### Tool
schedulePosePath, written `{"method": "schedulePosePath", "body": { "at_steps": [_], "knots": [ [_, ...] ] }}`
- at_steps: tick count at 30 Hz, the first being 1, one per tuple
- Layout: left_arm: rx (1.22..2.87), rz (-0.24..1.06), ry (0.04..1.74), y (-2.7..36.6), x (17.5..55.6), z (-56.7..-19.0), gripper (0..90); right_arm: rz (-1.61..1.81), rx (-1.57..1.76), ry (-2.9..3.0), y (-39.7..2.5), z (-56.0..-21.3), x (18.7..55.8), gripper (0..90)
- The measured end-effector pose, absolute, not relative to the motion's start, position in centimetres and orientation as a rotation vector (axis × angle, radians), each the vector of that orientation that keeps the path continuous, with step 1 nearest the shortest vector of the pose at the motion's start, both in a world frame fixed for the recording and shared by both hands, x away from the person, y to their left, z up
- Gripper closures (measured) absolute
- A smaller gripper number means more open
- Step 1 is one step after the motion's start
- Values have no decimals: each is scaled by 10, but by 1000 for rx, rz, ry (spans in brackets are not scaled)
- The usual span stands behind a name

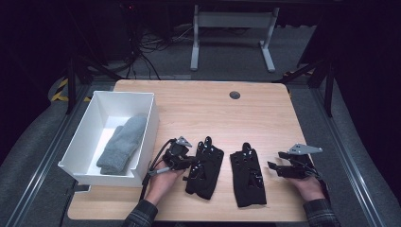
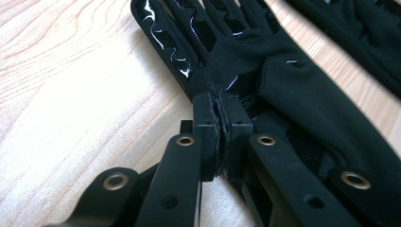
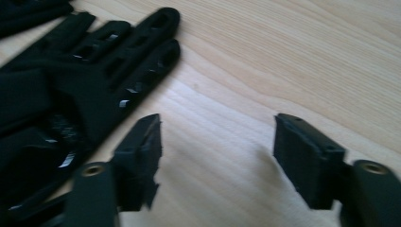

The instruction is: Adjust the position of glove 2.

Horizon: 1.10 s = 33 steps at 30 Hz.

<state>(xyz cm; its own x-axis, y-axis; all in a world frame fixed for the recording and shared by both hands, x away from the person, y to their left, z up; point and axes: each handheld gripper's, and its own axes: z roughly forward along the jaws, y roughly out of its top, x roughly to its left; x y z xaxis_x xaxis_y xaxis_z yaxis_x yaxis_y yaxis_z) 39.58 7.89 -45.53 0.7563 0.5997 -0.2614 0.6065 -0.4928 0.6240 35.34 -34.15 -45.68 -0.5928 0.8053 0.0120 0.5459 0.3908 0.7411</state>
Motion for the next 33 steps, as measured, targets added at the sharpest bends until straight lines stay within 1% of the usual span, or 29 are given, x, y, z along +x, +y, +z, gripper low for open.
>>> {"method": "schedulePosePath", "body": {
  "at_steps": [1,2,3,5,9,19,33],
  "knots": [
    [2214,-19,900,79,396,-455,875,1045,1157,2318,-340,-455,351,520],
    [2212,-26,898,80,396,-455,876,1048,1131,2342,-337,-453,346,605],
    [2200,-35,901,81,396,-454,877,1046,1113,2358,-335,-452,344,669],
    [2187,-52,899,82,395,-453,878,1057,1083,2420,-331,-453,338,784],
    [2162,-73,889,84,394,-450,878,1077,1075,2516,-323,-458,334,887],
    [2120,-147,842,84,388,-442,879,1116,1016,2607,-305,-458,332,900],
    [2070,-183,798,81,388,-430,881,1171,949,2649,-286,-457,333,900]
  ]
}}
